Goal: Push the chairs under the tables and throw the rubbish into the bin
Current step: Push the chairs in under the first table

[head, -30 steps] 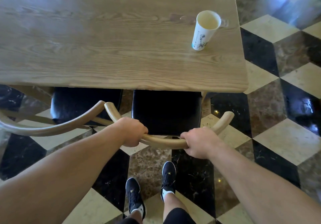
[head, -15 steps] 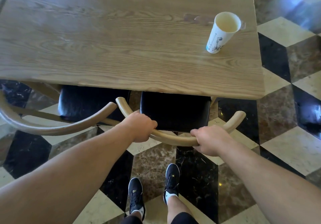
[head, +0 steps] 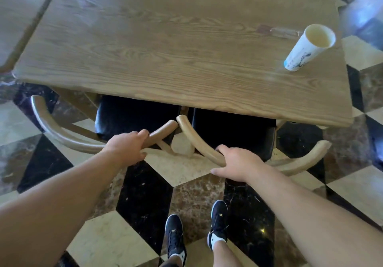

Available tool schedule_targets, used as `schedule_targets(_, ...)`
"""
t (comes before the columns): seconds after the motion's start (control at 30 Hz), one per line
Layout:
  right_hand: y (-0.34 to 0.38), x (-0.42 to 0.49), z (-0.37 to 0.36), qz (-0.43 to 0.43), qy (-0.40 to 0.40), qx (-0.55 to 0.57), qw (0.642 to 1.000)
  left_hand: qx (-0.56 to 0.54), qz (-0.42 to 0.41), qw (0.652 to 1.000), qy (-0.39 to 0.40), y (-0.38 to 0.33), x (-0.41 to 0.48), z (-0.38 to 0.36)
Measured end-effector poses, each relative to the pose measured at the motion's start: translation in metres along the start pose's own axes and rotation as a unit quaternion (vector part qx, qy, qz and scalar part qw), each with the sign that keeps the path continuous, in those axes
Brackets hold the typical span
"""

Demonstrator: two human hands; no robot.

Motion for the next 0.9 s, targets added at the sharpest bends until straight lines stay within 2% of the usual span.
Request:
schedule_targets(0.13, 0.015, 0.017, -0.003, -0.007, -0.062, -0.023, 0.998, 0.002, -0.015, 1.000, -0.011, 0.016, 0.007, -0.001)
schedule_targets(0.3, 0.015, 0.012, -0.010, -0.013, -0.076, -0.038, 0.996, 0.007, -0.030, 0.999, -0.006, 0.018, 0.008, 0.000)
schedule_targets(0.47, 0.012, 0.004, -0.013, -0.024, -0.072, -0.049, 0.996, -0.002, -0.036, 0.999, -0.017, 0.018, 0.010, 0.001)
schedule_targets(0.57, 0.011, 0.001, -0.016, -0.036, -0.059, -0.035, 0.997, -0.001, -0.030, 1.000, 0.007, 0.017, 0.010, -0.002)
schedule_targets(0.67, 0.016, -0.007, -0.009, -0.061, -0.030, 0.022, 0.997, 0.073, -0.023, 0.996, 0.045, 0.009, 0.008, 0.005)
schedule_targets(0.73, 0.021, -0.022, 0.021, -0.059, -0.075, 0.021, 0.995, 0.136, -0.063, 0.989, 0.009, -0.013, 0.004, 0.031)
schedule_targets(0.77, 0.023, -0.034, 0.045, -0.049, -0.122, 0.004, 0.991, 0.121, -0.082, 0.989, -0.022, -0.029, 0.000, 0.054)
schedule_targets(0.83, 0.026, -0.072, 0.096, -0.035, -0.201, -0.046, 0.978, 0.031, -0.118, 0.990, -0.074, -0.067, -0.013, 0.112)
schedule_targets(0.9, 0.019, -0.122, 0.141, -0.057, -0.249, -0.082, 0.963, -0.036, -0.159, 0.980, -0.110, -0.115, -0.033, 0.175)
Point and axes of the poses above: each hand's wrist, its own x-axis towards the middle knuckle, its own z-axis out of the back of the hand, y = z × x, the point moved 8 cm from there along x, towards the middle knuckle, and after that the axes turned 11 degrees about z, right-handed, at the moved point
